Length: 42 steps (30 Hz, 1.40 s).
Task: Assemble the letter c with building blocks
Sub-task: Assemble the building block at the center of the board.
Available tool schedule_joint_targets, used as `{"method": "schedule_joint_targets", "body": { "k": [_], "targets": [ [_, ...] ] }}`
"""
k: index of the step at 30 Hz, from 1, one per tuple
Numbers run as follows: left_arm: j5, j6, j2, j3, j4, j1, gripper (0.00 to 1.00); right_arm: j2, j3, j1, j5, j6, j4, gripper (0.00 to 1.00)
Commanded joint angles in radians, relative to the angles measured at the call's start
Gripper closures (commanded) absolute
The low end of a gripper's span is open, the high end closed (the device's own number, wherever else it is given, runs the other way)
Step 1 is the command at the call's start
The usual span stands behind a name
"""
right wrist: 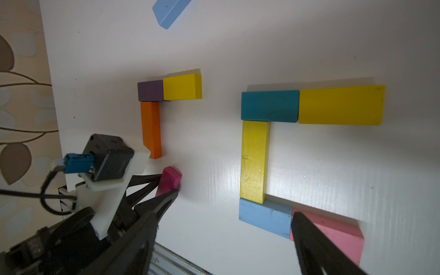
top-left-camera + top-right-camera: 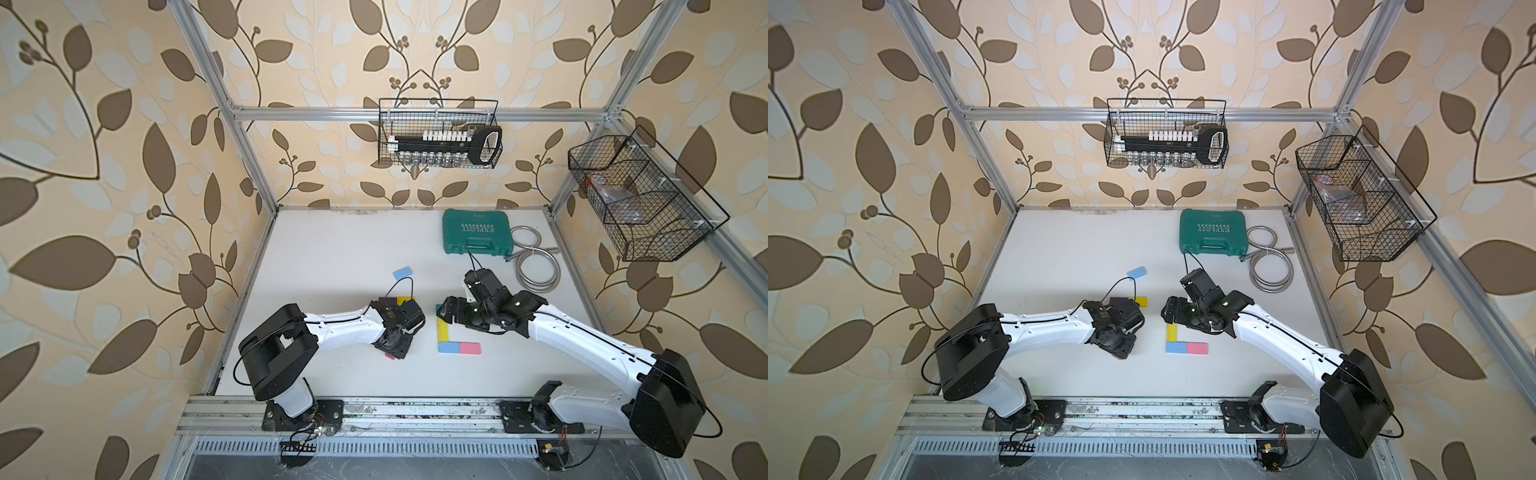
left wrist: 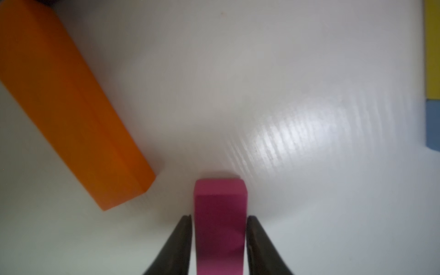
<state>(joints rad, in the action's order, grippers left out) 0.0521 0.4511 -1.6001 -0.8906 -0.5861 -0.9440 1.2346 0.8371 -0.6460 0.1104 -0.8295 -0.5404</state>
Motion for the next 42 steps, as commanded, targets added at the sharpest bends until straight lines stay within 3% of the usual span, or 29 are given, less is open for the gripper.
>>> {"method": "schedule_joint_targets", "body": {
  "k": [1, 7, 13, 19, 29, 42],
  "targets": [
    [0.004, -0.013, 0.011, -0.012, -0.007, -0.009, 0.45, -0.02, 0.006, -0.004, -0.018, 0.0, -0.025, 0.13],
    [0.002, 0.019, 0.112, -0.058, -0.093, -0.009, 0.2, -0.022, 0.016, -0.005, -0.018, 0.003, -0.034, 0.13],
    [-0.211, 0.166, 0.275, -0.055, -0.083, -0.022, 0.09, -0.018, 0.02, -0.004, -0.024, 0.01, -0.036, 0.13],
    [-0.308, 0.328, 0.27, 0.037, 0.077, -0.094, 0.06, -0.022, 0.019, -0.001, -0.042, 0.015, -0.057, 0.13],
    [-0.29, 0.388, 0.115, 0.076, 0.18, -0.147, 0.05, -0.086, -0.005, 0.04, -0.047, 0.022, -0.088, 0.13],
    [-0.12, 0.397, 0.094, 0.108, 0.149, -0.145, 0.04, -0.068, -0.003, 0.046, -0.03, 0.025, -0.078, 0.13]
  ]
}}
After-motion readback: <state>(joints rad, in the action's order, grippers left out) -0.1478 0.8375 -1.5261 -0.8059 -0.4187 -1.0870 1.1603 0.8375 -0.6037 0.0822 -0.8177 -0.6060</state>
